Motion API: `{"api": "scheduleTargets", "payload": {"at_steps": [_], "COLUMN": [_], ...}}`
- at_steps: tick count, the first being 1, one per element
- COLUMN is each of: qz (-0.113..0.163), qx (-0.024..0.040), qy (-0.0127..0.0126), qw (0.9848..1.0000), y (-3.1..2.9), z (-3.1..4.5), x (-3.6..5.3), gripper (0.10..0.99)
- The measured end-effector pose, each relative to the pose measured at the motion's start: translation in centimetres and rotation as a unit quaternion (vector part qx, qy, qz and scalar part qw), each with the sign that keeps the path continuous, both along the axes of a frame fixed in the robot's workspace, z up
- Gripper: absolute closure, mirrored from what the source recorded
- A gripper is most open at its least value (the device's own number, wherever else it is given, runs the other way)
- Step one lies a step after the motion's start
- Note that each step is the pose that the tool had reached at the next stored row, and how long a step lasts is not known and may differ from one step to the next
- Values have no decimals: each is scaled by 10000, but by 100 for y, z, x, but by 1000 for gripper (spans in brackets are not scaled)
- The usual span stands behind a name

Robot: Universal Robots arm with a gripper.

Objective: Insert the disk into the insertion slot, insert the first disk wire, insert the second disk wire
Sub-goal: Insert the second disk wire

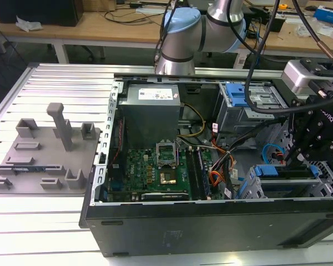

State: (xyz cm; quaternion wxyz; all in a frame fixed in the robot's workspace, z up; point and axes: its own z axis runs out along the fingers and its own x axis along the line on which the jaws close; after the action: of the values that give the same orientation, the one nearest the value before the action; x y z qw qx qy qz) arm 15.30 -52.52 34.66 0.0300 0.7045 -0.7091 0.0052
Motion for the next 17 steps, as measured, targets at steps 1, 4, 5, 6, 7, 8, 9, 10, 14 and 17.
{"api": "scheduleTargets", "payload": {"at_steps": [1, 4, 5, 6, 7, 8, 9, 10, 14, 17], "qz": [0, 1, 1, 1, 2, 2, 2, 2, 3, 3], "qx": [0, 0, 0, 0, 0, 0, -1, 0, -1, 0], "qy": [2, 6, 6, 6, 6, 6, 6, 6, 5, 6], "qw": [10000, 10000, 10000, 10000, 10000, 10000, 10000, 10000, 10000, 10000], "y": [0, 0, 0, 0, 0, 0, -1, -1, -12, -20], "z": [-4, -18, -21, -24, -29, -35, -41, -43, -63, -74], "x": [1, 1, 1, 1, 1, 1, 1, 1, -5, -22], "gripper": [925, 925, 925, 925, 925, 925, 925, 925, 925, 925]}}
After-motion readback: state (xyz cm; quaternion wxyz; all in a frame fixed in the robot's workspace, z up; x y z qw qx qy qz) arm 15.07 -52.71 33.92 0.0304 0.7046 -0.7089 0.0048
